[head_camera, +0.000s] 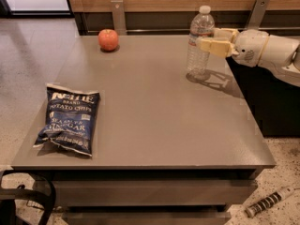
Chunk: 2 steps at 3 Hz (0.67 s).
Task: Move water bottle near blue chip bag
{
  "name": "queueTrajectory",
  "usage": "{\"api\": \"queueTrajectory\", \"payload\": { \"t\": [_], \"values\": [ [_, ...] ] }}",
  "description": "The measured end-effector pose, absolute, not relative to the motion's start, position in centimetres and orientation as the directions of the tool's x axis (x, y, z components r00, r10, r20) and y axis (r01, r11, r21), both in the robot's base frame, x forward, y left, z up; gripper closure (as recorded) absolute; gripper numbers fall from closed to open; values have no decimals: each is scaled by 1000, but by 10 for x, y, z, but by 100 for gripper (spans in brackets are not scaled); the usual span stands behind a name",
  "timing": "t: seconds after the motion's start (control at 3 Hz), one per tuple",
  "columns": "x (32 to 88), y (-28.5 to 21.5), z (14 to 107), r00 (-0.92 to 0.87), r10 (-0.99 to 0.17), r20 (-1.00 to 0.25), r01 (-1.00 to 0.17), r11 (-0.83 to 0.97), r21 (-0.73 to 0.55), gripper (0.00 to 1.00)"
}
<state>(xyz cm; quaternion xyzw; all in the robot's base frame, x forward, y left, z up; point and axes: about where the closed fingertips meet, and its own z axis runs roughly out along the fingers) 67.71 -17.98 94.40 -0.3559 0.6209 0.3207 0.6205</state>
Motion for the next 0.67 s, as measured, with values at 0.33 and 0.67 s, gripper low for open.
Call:
{"api": "queueTrajectory", "payload": {
  "t": [0.33,0.67],
  "values": [
    [660,-174,970,35,33,-999,-853,522,-12,100],
    [630,-163,992,49,74,-996,-858,513,-4,100]
  ]
}}
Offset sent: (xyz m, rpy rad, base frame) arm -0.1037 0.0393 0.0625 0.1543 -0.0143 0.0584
